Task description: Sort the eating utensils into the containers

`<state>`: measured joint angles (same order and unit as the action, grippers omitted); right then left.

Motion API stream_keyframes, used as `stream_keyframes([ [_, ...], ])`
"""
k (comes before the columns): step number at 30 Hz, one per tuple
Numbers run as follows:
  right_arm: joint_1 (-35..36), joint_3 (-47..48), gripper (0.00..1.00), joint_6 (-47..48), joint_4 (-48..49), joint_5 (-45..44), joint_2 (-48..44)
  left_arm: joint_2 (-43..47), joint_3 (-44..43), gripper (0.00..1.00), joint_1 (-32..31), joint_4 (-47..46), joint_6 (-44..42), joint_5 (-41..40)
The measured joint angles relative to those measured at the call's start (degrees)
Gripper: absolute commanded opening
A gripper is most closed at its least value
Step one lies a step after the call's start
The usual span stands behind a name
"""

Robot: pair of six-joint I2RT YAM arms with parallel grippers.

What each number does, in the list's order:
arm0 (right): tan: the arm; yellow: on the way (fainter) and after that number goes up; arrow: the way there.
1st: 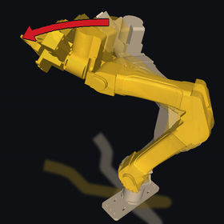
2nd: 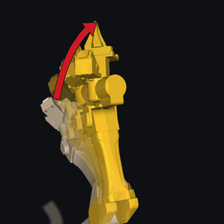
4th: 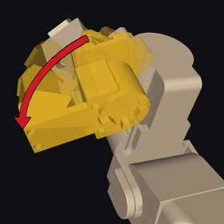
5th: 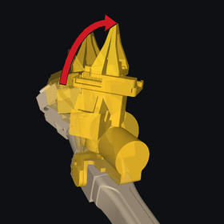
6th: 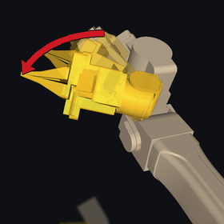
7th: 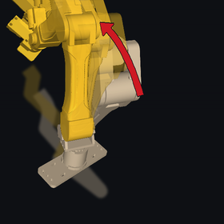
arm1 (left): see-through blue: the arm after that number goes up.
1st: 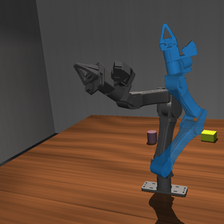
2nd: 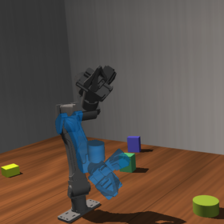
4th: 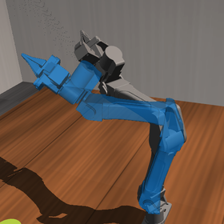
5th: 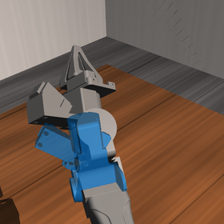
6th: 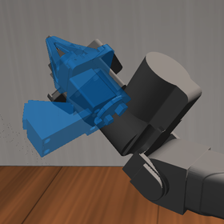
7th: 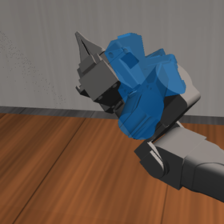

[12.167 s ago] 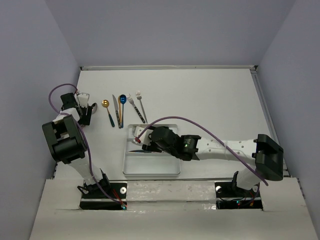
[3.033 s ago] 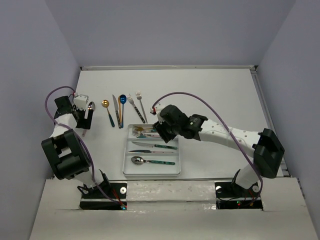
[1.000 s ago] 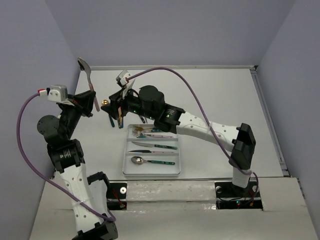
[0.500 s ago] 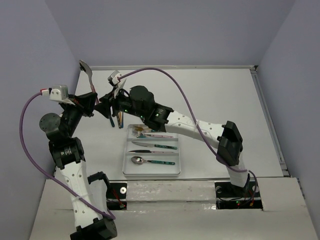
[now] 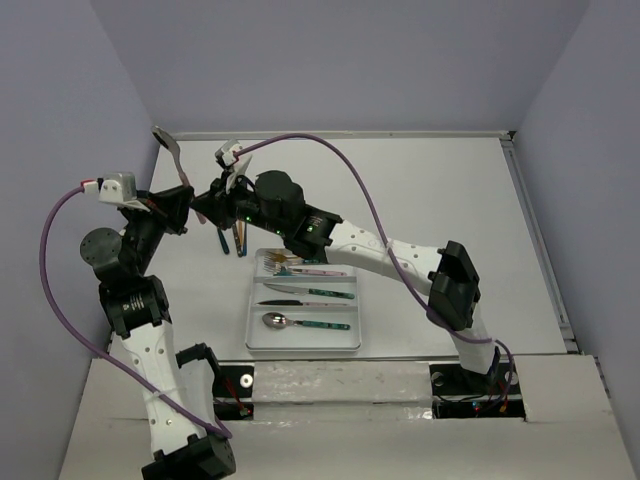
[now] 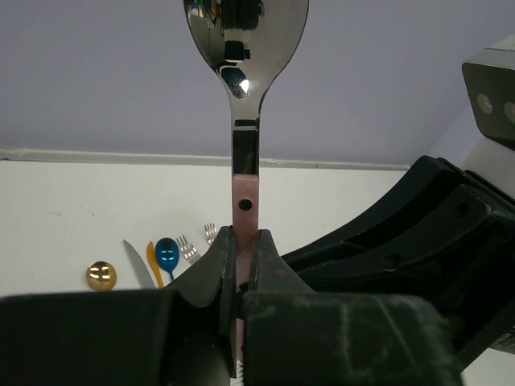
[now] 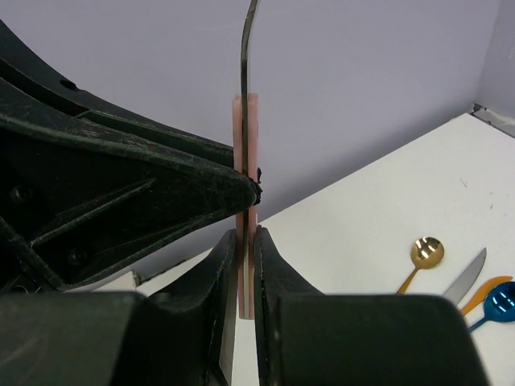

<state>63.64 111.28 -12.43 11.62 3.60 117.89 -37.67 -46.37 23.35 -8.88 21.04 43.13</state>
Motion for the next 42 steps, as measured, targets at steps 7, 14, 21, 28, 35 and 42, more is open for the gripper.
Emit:
stream_keyframes([
  [7, -1.36, -0.7, 0.0, -1.22, -0.94, 2.45, -0.24, -0.02, 0.07, 0.99, -0.07, 0.22, -0.42, -0.04],
  [14, -8.68, -5.16, 0.0, 1.16, -11.78, 11.47, -2.47, -1.57, -1.84, 0.99, -0.13, 6.47, -4.61, -0.87],
  [21, -10.78, -18.47, 0.0, 12.5, -30.4, 15.02, -12.87, -5.29, -7.21, 0.99, -0.13, 14.12, -12.13, -11.47],
  [28, -9.38, -28.85, 0.0, 24.06, -45.62, 22.53, -17.57, -7.96, -7.1, 0.99, -0.11, 16.92, -16.28, -16.59],
  [35, -9.38, -34.05, 0.0, 29.94, -55.82, 28.44, -16.55, -8.33, -6.88, 0.99, -0.04, 17.59, -17.4, -17.31],
  [42, -7.61, -37.13, 0.02, 31.15, -57.57, 29.18, -13.79, -8.52, -6.47, 0.99, -0.02, 17.46, -17.68, -17.25],
])
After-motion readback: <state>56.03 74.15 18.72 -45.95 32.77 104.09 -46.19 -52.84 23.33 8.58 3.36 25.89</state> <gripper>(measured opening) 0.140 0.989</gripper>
